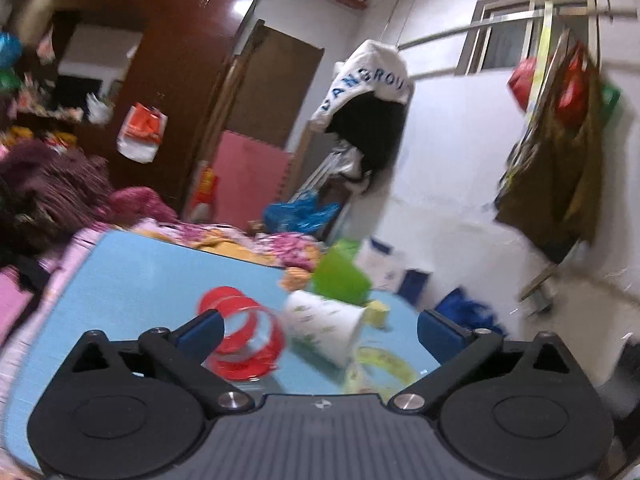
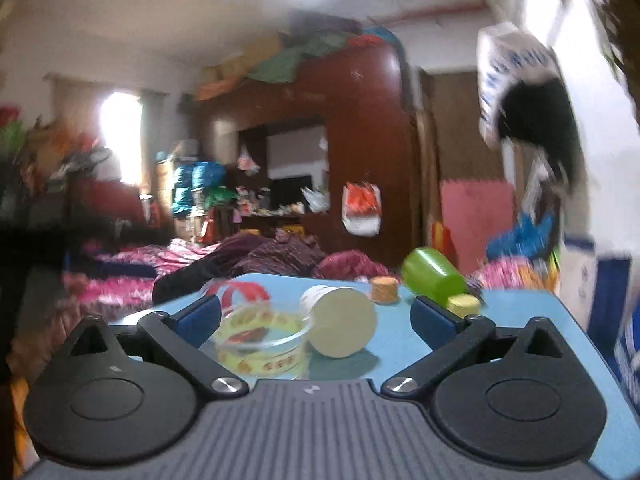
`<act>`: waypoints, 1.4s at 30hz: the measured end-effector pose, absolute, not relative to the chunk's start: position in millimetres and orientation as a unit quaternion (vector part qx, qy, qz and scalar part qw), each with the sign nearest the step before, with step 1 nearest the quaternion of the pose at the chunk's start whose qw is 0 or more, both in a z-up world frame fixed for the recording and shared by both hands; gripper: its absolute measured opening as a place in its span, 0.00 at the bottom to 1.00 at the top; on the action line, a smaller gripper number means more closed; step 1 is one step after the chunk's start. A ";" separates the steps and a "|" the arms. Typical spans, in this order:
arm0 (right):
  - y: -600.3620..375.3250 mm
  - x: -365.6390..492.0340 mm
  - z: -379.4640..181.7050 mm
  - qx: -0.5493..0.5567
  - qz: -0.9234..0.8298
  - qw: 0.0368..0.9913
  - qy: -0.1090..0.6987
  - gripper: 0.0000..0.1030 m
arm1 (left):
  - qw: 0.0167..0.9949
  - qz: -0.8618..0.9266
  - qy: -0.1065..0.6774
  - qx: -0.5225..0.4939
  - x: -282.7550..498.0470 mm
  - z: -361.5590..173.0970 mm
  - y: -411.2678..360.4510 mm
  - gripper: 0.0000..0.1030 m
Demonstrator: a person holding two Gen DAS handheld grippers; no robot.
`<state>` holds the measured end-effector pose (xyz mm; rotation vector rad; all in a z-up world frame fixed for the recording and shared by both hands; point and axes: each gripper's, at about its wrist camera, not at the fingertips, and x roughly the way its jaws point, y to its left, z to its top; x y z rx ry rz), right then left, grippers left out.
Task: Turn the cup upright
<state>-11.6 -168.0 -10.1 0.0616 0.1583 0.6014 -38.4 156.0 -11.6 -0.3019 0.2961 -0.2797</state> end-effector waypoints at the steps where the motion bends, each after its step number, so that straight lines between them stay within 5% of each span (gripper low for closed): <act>1: -173.2 -9.7 -3.0 0.042 0.290 0.952 0.093 0.99 | 0.970 -0.131 0.149 -0.142 -39.8 -9.6 153.7 1.00; 13: -184.2 -0.3 4.5 0.032 0.230 0.948 0.217 0.99 | 0.982 -0.063 0.175 -0.016 -75.3 12.4 98.0 1.00; 42: -187.1 -1.9 -1.8 0.022 0.221 0.947 0.234 0.99 | 0.966 -0.063 0.248 0.023 -60.6 -9.6 60.9 1.00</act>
